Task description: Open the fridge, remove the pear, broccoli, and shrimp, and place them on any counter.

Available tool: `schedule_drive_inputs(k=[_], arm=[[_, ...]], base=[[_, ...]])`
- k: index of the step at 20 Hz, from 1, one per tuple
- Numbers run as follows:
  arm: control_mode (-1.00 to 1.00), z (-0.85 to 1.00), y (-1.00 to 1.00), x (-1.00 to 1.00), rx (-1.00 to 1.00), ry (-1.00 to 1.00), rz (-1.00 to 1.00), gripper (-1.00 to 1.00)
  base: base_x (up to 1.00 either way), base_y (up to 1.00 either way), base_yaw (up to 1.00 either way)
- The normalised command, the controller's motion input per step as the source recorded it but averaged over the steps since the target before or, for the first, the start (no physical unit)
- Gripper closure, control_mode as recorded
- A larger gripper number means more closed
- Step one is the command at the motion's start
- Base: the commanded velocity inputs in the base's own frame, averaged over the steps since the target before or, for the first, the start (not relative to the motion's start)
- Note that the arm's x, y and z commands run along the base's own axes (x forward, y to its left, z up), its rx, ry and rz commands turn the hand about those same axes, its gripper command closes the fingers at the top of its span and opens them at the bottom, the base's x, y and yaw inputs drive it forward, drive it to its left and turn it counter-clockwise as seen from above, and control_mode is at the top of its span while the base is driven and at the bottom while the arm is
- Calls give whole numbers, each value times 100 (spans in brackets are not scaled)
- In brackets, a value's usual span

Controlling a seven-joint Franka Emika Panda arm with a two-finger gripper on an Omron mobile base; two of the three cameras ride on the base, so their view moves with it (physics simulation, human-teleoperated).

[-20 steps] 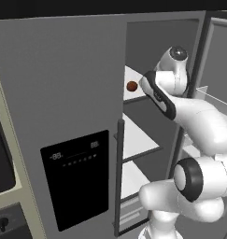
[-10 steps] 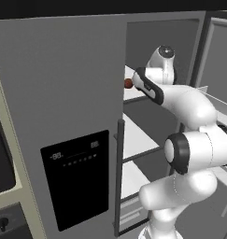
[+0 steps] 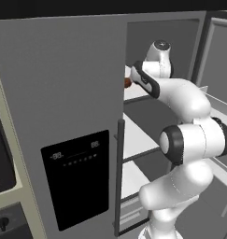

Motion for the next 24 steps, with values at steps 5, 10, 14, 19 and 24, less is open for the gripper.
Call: schedule_drive_inputs(k=[5,10,14,19,24], arm=[[-100,-54,-58,-13,0,1,0,-100],[-100,-53,-71,-25,1,0,0,-100],[-100,-56,-84,-6,9,1,0,-100],[-100,-59,-88,-31,15,4,0,-100],[-100,-66,-71,-55,14,0,0,-100]], base=[[0,0,0],[0,0,0],[0,0,0],[0,0,0],[0,0,0]])
